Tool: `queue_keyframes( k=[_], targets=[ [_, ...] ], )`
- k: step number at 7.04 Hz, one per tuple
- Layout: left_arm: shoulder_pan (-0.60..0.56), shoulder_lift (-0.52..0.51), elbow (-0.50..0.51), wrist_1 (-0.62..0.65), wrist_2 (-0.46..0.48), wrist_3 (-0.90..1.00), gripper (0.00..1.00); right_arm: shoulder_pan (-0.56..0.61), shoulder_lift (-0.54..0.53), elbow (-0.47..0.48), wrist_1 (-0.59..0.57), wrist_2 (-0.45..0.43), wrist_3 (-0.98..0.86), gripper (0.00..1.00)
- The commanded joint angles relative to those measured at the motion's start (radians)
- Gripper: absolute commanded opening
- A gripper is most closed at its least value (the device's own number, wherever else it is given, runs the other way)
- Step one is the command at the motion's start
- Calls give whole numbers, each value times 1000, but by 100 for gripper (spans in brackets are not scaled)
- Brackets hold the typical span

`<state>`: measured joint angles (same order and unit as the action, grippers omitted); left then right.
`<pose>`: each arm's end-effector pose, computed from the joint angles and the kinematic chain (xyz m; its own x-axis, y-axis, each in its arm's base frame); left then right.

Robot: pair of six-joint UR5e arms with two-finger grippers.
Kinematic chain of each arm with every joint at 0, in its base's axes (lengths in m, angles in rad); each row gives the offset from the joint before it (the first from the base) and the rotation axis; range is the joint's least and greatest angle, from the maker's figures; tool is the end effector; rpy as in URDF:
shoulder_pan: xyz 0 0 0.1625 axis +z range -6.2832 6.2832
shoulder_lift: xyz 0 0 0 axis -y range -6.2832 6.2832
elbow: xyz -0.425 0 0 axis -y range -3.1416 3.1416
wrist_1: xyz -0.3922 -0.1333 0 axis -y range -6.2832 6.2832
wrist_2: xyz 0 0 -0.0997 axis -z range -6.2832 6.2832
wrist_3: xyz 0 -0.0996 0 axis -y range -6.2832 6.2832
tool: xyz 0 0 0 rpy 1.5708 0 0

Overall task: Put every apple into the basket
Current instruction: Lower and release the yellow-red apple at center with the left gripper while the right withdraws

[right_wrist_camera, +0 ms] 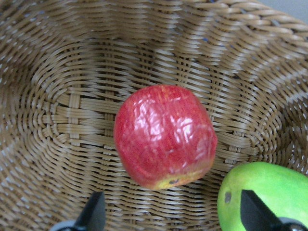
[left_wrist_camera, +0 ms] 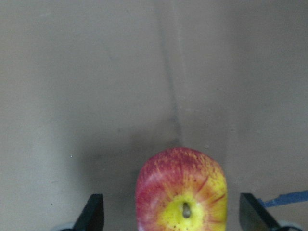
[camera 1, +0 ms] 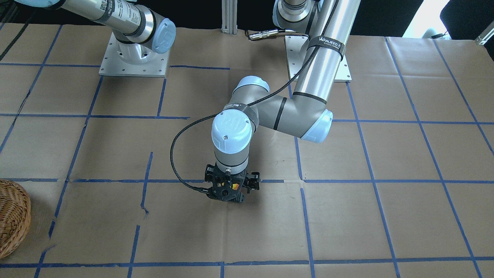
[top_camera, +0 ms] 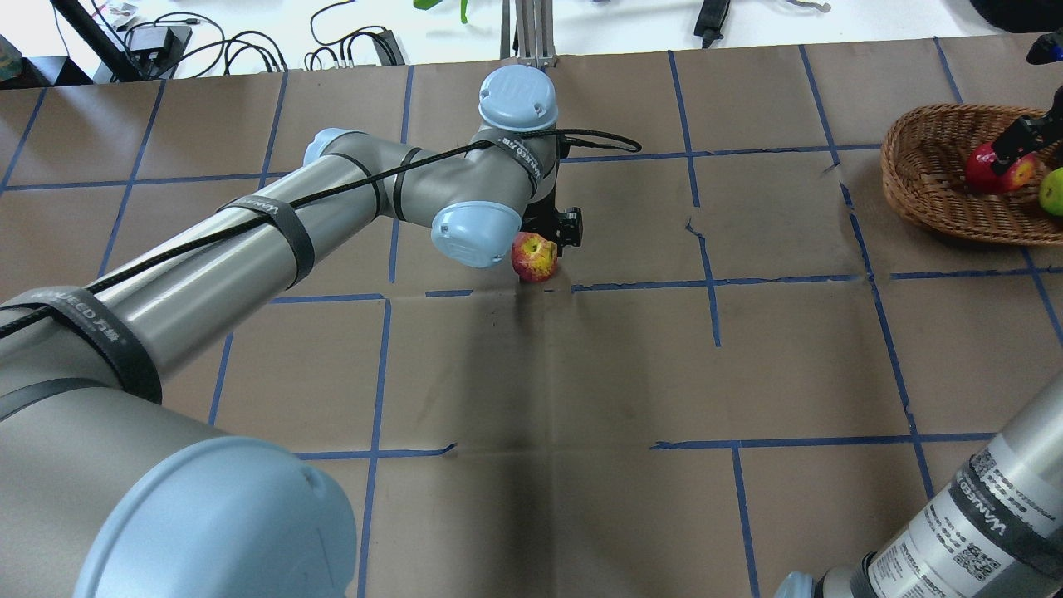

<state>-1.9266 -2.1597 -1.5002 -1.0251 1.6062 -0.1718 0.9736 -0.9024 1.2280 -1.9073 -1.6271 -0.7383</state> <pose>-0.3582 -0.5914 0.2248 -0.9829 0.1819 -0.0302 0.1829 0.9826 -0.0330 -0.3081 -0.6802 0.2722 -0.9888 -0.1409 0.0490 -0.1395 0.9898 0.0298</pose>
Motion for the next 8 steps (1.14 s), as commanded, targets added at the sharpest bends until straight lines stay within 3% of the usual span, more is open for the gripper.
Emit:
queue_keyframes(
  k=[1,2,4,5,6,8],
  targets=[
    [18,84,53,-109,-8,-1,99,43,-80,13,79,10,19,100],
    [52,154,101,-235,-5,0,99,139,-114,45,118,3,92,99],
    [154,294,140,-366,-6,24,99,355,-190,50,224,10,439,100],
    [213,387,117,-424,-6,26,99,469,-190,50,234,21,594,100],
    [256,453,110,-488,-8,41,99,581,-185,50,216,95,688,100],
    [332,503,107,-592,-49,115,99,735,-144,48,199,113,985,100]
  ],
)
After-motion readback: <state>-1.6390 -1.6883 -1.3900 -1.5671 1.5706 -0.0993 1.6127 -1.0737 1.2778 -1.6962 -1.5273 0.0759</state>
